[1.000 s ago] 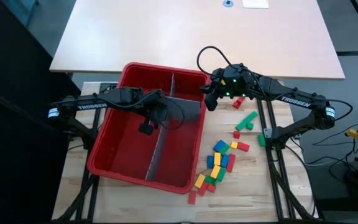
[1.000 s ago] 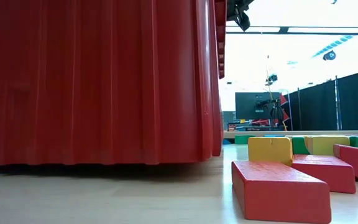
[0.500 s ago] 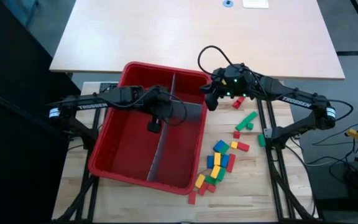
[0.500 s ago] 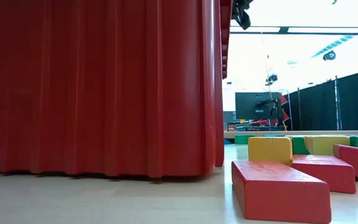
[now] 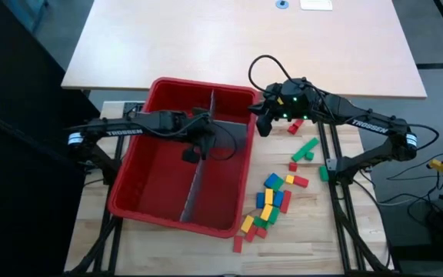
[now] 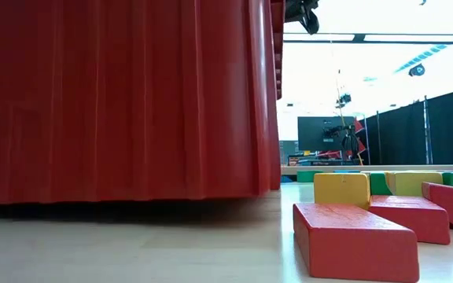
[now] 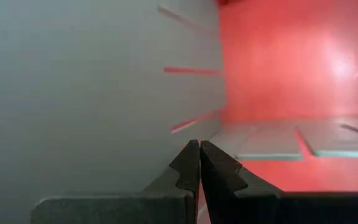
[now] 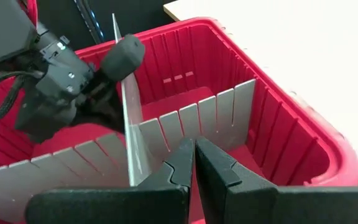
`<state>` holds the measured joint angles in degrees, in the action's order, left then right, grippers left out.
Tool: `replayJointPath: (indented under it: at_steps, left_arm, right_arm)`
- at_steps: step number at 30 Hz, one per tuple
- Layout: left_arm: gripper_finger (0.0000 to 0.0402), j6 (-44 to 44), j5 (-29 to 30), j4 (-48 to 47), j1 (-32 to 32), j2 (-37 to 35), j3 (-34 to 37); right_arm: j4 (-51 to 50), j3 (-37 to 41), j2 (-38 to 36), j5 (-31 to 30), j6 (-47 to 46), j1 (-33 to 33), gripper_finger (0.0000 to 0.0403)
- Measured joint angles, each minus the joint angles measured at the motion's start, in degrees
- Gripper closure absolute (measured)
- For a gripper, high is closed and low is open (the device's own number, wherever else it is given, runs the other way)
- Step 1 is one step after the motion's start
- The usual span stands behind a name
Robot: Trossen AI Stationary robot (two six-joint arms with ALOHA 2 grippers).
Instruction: Sort blocks
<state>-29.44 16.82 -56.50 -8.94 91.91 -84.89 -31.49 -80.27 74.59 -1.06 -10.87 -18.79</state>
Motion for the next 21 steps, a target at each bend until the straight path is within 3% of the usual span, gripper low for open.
replayJointPath:
  at_steps: [21]
  left_arm:
    - [0.0402, 5.65, 0.87, -6.00, -0.79, -1.43, 0.11]
  right_arm:
    - [0.09, 0.00, -0.02, -0.02, 0.00, 0.02, 0.0403]
